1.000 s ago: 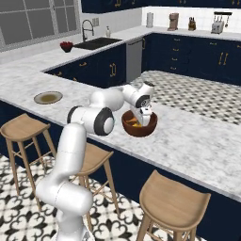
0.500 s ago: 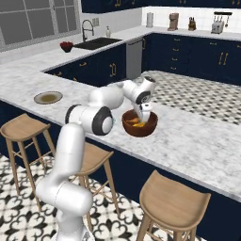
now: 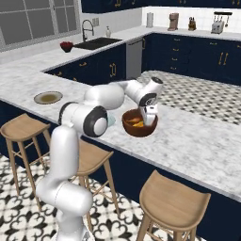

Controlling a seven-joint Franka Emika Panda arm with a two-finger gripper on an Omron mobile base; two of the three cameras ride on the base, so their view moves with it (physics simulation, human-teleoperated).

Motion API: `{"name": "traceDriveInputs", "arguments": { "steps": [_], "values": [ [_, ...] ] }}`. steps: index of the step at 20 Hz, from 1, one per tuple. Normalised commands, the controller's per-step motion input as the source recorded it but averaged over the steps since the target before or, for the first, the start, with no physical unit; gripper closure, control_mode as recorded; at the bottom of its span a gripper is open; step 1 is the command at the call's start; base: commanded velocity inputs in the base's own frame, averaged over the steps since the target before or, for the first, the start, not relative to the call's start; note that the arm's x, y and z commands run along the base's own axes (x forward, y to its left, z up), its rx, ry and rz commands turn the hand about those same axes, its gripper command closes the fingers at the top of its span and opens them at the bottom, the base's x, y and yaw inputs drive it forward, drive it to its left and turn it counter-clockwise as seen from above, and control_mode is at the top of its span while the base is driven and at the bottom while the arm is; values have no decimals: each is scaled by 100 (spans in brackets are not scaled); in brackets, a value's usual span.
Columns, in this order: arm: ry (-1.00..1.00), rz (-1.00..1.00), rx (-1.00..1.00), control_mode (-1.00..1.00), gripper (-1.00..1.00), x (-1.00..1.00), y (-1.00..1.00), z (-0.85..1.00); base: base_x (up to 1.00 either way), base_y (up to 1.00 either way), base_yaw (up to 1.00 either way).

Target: Pick the chicken drumstick and corn from their plates and place them in the bowl. Then put the bowl in the fridge.

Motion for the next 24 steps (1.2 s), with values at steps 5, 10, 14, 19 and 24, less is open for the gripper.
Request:
{"name": "traceDriveInputs", "arguments": {
  "steps": [5,10,14,19,24],
  "values": [
    [1,-2,1,-100,-100,-19,-10,-3,0,0,0],
    [0,0,6,-100,-100,-23,0,-28,0,0,0],
    [0,0,3,-100,-100,-5,0,-34,0,0,0],
    [0,0,0,-100,-100,10,0,-14,0,0,0],
    [2,0,0,-100,-100,32,0,-27,0,0,0]
  ]
}}
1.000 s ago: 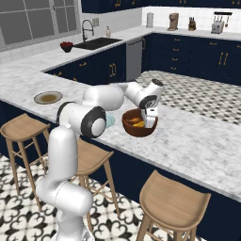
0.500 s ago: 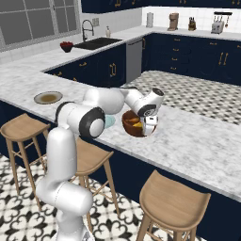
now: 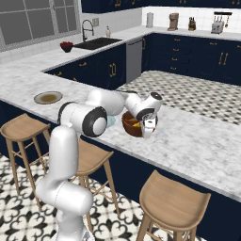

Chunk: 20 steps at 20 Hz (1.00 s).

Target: Pick the chicken drumstick and corn from their plates and place them in the bowl. Then put the bowl in the fridge.

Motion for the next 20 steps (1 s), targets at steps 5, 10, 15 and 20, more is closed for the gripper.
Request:
{"name": "traceDriveInputs", "arguments": {
  "steps": [5,10,15,20],
  "values": [
    [1,0,0,-100,-100,30,0,-26,0,0,0],
    [0,0,0,-100,100,12,8,-27,0,0,0],
    [0,0,-3,-100,100,2,25,-24,0,0,0],
    [16,0,-6,-100,100,-23,23,25,0,0,0]
  ]
}}
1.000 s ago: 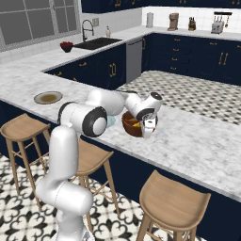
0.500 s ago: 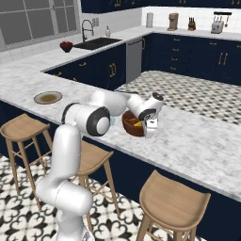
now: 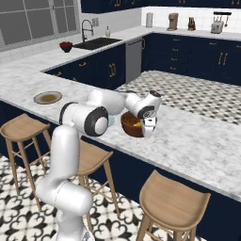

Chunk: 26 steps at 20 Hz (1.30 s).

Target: Pick the chicken drumstick and corn from their plates and place them in the bowl. Then put the bowl in the fridge.

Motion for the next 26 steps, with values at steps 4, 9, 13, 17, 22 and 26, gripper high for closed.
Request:
{"name": "traceDriveInputs", "arguments": {
  "steps": [4,9,13,17,22,26],
  "values": [
    [11,11,3,-100,100,-97,2,76,0,0,0],
    [-6,23,16,-100,100,-100,42,58,0,0,0],
    [-17,18,16,-100,100,-100,55,55,0,0,0],
    [-2,8,5,-100,100,-100,97,52,0,0,0],
    [-1,6,-1,-100,100,-100,82,56,0,0,0],
    [-4,0,-6,-100,100,-100,24,72,0,0,0]
  ]
}}
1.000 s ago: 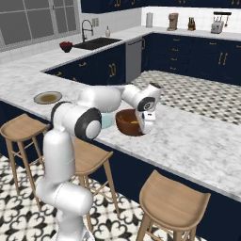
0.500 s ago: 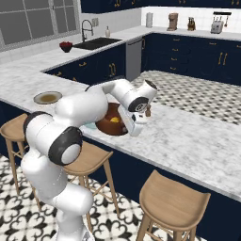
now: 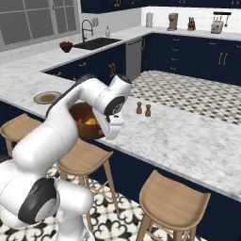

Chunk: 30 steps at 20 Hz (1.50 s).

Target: Pick the chicken drumstick and corn from their plates and place them in the bowl. Then put the bowl in the fridge.

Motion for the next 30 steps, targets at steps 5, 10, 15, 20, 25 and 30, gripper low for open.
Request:
{"name": "traceDriveInputs", "arguments": {
  "steps": [5,10,15,20,25,30],
  "values": [
    [0,-2,-2,-100,100,-100,1,74,0,0,0],
    [2,-44,0,-100,100,-54,3,35,0,0,0],
    [4,-50,0,-100,100,-3,31,30,0,0,0],
    [10,-48,0,-100,100,-2,18,41,0,0,0],
    [3,-30,1,-100,100,-24,0,26,0,0,0],
    [0,-1,0,-100,100,-91,1,33,0,0,0]
  ]
}}
